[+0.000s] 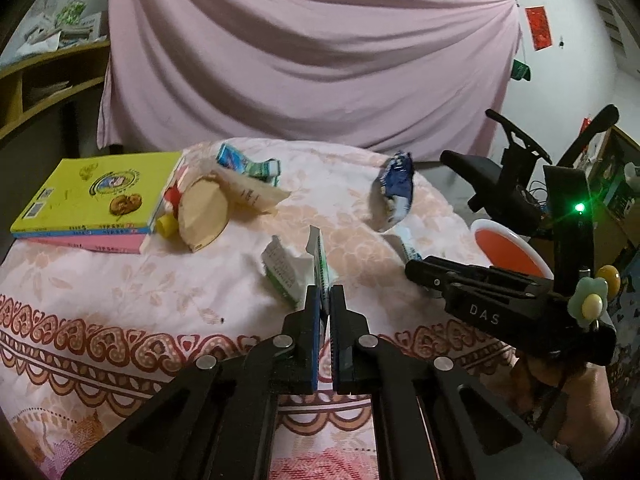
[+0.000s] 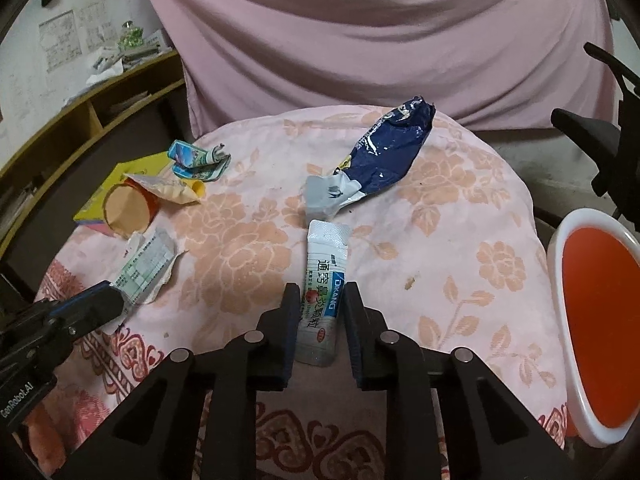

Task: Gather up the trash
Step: 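Grasp the white sachet with the right tool while the left tool holds the strip, then lift both held items and carry them over the orange basin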

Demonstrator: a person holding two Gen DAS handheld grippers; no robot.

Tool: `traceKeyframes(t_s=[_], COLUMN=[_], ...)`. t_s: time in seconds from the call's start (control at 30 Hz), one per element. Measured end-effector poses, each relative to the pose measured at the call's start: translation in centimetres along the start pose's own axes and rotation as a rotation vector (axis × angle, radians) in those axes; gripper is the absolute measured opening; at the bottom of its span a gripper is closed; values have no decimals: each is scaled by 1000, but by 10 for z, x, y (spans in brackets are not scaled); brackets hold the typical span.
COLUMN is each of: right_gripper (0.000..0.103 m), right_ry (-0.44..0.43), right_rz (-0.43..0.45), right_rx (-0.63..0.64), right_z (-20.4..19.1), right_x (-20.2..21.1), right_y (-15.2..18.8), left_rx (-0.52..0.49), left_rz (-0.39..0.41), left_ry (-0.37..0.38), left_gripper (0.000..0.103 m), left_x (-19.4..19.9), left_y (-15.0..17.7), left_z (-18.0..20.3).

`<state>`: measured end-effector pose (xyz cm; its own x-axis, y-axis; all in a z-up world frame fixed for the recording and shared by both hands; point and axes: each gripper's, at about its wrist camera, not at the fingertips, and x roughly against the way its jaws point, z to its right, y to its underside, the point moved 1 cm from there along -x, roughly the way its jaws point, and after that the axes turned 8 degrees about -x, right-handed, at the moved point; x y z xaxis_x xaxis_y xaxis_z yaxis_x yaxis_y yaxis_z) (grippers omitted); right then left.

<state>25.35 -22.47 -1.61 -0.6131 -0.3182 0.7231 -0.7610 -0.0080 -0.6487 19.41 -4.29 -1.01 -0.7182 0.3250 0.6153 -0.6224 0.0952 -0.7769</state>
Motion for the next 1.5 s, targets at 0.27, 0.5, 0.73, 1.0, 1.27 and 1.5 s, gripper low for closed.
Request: traceKeyframes(t_s=[0.27, 0.5, 0.73, 1.0, 1.27, 1.5], right_gripper=[18, 18, 18, 19, 19, 19], right_ry=[-125, -139, -84, 34, 135, 184], right_rz=[174, 452, 705, 861, 905, 864], right_rx=[-37, 22, 31, -6, -67, -127], right_z=[11, 11, 26, 58, 95, 123], right_x=[39, 92, 145, 179, 196, 192], right_y=[2, 1, 1, 4, 11, 14], left_rx=[-31, -76, -198, -326, -416, -426], left_rz=[80, 246, 440, 545, 551, 467], left_ry=[6, 6, 12, 65, 134, 207], left_gripper=[2, 2, 2, 2, 2, 2], left_x=[9, 30, 48, 44, 20, -7], left_y=[-7, -32, -57, -71, -76, -84], left_z=[17, 43, 93, 149, 202, 230])
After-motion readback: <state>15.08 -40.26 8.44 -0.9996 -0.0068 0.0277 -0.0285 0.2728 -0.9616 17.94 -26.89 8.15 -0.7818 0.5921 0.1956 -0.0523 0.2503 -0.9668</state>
